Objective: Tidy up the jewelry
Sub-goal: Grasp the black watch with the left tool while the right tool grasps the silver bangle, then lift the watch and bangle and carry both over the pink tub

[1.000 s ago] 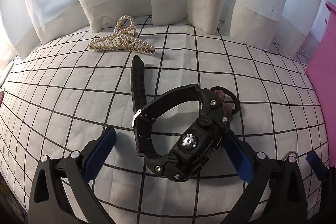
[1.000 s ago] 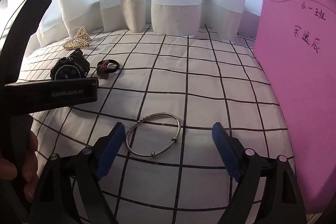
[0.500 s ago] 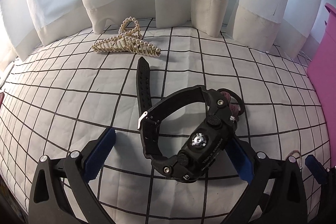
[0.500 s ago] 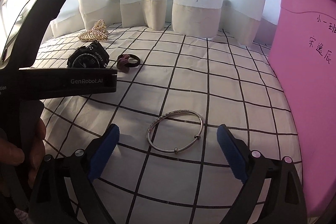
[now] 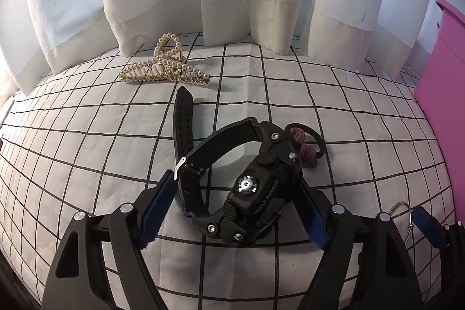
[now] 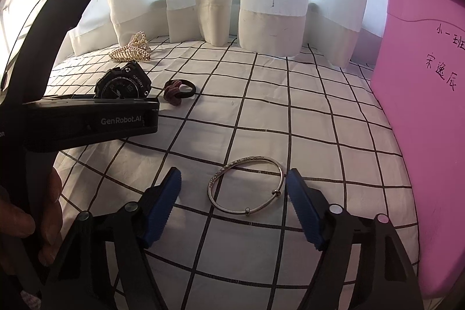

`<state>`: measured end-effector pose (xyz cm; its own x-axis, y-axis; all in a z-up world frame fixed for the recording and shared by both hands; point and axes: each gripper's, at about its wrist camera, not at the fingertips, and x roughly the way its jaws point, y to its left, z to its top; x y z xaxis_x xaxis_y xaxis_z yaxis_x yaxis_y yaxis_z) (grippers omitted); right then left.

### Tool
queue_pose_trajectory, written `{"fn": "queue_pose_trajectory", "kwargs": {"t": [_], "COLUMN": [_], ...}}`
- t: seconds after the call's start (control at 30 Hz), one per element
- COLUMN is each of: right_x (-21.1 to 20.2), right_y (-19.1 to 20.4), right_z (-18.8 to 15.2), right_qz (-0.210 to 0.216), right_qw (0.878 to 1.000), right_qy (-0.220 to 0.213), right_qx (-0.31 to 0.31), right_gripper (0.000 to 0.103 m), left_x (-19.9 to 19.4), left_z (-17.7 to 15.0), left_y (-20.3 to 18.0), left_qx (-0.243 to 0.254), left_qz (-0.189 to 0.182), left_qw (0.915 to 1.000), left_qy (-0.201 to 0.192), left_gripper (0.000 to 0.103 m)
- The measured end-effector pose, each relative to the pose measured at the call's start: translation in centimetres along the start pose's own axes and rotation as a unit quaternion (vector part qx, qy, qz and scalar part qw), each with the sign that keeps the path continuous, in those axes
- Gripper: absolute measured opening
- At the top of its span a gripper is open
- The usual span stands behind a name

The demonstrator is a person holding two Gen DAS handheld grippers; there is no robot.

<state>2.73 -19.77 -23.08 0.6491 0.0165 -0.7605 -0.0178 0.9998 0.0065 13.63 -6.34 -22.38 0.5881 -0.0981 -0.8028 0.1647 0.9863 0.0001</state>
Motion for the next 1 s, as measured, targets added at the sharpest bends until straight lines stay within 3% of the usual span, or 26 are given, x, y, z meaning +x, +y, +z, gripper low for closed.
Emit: {"fn": "queue_pose_trajectory", "kwargs": {"t": [0.07, 0.13, 0.67, 1.0], "right_x": [-0.1, -0.1, -0.5, -2.6], "right_y": [0.2, 0.3, 0.7, 1.9], "right_z": [0.0, 0.1, 0.7, 2.8], "right_qz": [0.001, -0.001, -0.005, -0.021], "right_qw": [1.000, 1.000, 1.000, 1.000], "right_qy": [-0.003, -0.004, 0.001, -0.012], "right_qx": [-0.001, -0.005, -0.001, 0.003], "right_gripper": [0.055, 0.049, 0.048, 0.048], "left_x": [-0.1, -0.2, -2.1, -4.7], "left_z": [0.0, 0.0, -0.9, 0.2], "left_y": [-0.1, 0.0, 2.4, 4.1], "left_qx": [0.002, 0.002, 0.002, 0.035], "left_qz": [-0.002, -0.006, -0.011, -0.021], "left_qw": [1.0000, 1.0000, 0.9999, 0.9992], "left_qy": [-0.002, -0.004, 0.006, -0.008], "left_gripper": [0.071, 0.070, 0.069, 0.069]}}
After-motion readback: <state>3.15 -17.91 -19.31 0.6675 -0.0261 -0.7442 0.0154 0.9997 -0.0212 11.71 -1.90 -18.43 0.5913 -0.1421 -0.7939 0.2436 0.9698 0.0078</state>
